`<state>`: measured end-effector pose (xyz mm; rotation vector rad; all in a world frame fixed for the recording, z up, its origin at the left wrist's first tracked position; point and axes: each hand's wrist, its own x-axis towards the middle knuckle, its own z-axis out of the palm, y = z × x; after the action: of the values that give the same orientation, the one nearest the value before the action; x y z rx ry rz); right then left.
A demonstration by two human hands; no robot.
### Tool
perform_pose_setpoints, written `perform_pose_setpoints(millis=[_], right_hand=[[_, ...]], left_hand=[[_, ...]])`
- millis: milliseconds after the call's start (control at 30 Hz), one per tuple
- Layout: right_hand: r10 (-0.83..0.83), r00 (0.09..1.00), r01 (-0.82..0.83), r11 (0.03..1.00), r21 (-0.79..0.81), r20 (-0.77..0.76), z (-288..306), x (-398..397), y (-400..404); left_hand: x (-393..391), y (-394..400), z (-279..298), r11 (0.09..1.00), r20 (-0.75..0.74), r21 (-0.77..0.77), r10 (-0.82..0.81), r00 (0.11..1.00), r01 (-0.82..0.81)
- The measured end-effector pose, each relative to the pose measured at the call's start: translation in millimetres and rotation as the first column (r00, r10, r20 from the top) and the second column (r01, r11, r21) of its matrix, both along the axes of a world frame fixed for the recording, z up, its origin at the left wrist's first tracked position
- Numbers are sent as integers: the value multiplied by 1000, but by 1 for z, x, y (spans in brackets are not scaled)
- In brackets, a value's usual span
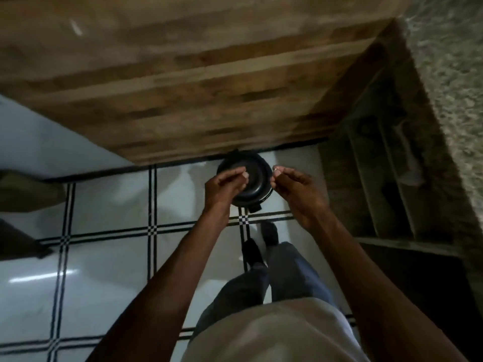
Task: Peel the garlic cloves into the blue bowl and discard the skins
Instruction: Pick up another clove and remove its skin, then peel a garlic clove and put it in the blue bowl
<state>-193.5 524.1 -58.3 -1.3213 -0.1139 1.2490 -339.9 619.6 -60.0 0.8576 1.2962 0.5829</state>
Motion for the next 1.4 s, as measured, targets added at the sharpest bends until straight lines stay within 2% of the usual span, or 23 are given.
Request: perform_pose_setpoints(millis=[100,200,433,533,767,933,1033,1167,1267,1333,1367,1400], right_hand=[[91,996,-90,995,-45,25,-12,-12,25],[84,996,-85,994,-72,-6,-25,-21,46],[105,992,-115,983,-145,-74,-85,-29,85],[99,990,-115,979,-171,-96,-134,-28,96],[23,993,-52,967,-251,-117,-269,-25,116],[2,993,-41,945,-325,-120,-362,-28,131],[51,987,-100,938,-331,-152,-403,-26,147],[255,967,-230,846,-480,-13,-446,-15,169],[346,889,-150,838,-525,298,-457,-13,181],[345,829,-125,881,-457,439,-449,-18,188],[382,809,-188,889,-418,447,-443,-21,192],[474,772,-293,857,-425,424,-440,-24,192]], left_hand=[[-24,14,-10,997,6,-25,71,997,-71],[-41,27,-23,996,8,-29,85,996,-84],[-49,51,-88,990,-121,-107,81,989,-94],[-46,59,-138,981,-147,-160,88,985,-111],[-38,69,-273,941,-101,-290,153,983,-177],[-27,85,-353,931,-127,-305,167,978,-199],[-17,100,-395,955,-159,-265,92,983,-132],[-7,122,-430,953,-252,-300,-30,967,-48],[-5,132,-441,920,-341,-358,34,940,-162],[2,135,-442,884,-293,-441,23,956,-156],[6,138,-445,880,-237,-467,-24,971,-92],[13,141,-444,863,-189,-503,-48,981,-55]])
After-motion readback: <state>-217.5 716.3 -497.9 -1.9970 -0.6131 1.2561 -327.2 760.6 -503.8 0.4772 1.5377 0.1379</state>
